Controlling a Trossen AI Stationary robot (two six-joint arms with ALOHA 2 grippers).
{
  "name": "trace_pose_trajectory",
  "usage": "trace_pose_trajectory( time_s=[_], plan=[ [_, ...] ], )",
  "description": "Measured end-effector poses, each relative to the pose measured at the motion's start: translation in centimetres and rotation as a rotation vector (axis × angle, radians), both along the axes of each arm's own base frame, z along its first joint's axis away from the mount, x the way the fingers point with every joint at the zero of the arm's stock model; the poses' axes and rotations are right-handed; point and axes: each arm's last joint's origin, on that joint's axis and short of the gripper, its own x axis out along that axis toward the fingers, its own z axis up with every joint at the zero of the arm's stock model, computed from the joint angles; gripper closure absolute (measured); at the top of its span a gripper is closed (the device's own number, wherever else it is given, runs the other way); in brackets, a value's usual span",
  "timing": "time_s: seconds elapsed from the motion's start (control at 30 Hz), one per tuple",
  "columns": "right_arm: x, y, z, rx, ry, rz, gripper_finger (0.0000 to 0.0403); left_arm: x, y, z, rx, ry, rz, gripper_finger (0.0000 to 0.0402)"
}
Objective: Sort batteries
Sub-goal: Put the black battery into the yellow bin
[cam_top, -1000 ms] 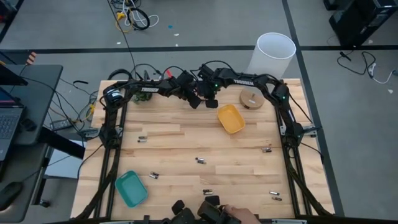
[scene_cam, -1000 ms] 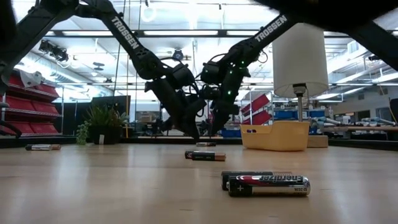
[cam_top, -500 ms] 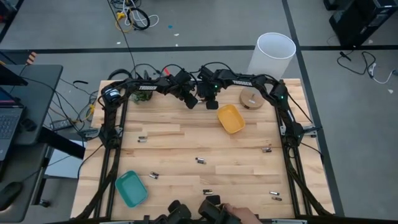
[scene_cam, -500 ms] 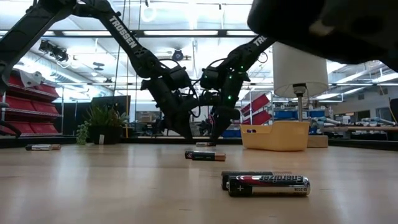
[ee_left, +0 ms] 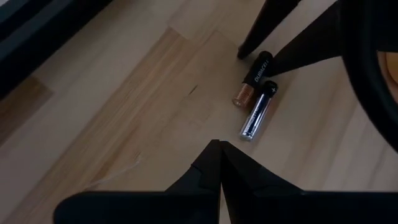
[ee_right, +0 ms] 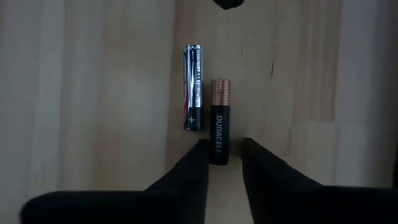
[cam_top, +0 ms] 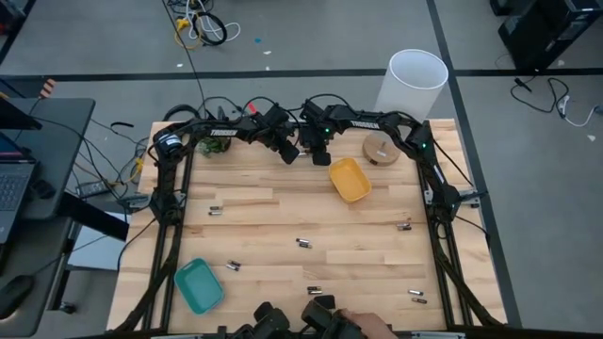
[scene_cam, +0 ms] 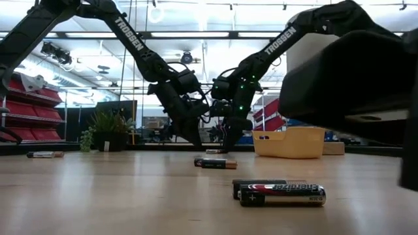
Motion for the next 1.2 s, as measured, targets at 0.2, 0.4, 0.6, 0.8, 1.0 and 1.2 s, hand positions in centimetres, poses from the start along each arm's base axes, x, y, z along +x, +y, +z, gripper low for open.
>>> trace_pose_trajectory(
  time_s=[0.2, 0.4, 0.6, 0.8, 1.0, 1.2],
  plan=[
    [0.0, 0.0, 0.3, -0.017, 0.005, -0.004, 0.0390, 0.0, -0.1, 0.0, -0.026, -0.020, -0.030, 0.0385],
    [-0.5, 0.3, 1.9, -0.027, 0.006, -0.027, 0.0380, -0.5, -1.0, 1.9, -0.021, -0.013, -0.112, 0.0385],
    [-1.6, 1.3, 6.9, -0.032, -0.037, -0.083, 0.0389, -1.7, -1.7, 6.2, 0.089, -0.038, -0.129, 0.0385],
    [-2.7, 3.7, 11.0, 0.012, -0.036, -0.148, 0.0387, -3.2, -4.3, 9.9, 0.173, -0.088, -0.191, 0.0385],
    [-4.2, 6.2, 13.1, 0.090, 0.051, -0.208, 0.0387, -5.6, -8.2, 9.8, 0.213, -0.107, -0.214, 0.0385],
    [-6.1, 8.7, 12.1, 0.139, 0.119, -0.239, 0.0387, -7.4, -11.5, 6.6, 0.198, -0.185, -0.217, 0.0385]
  ],
)
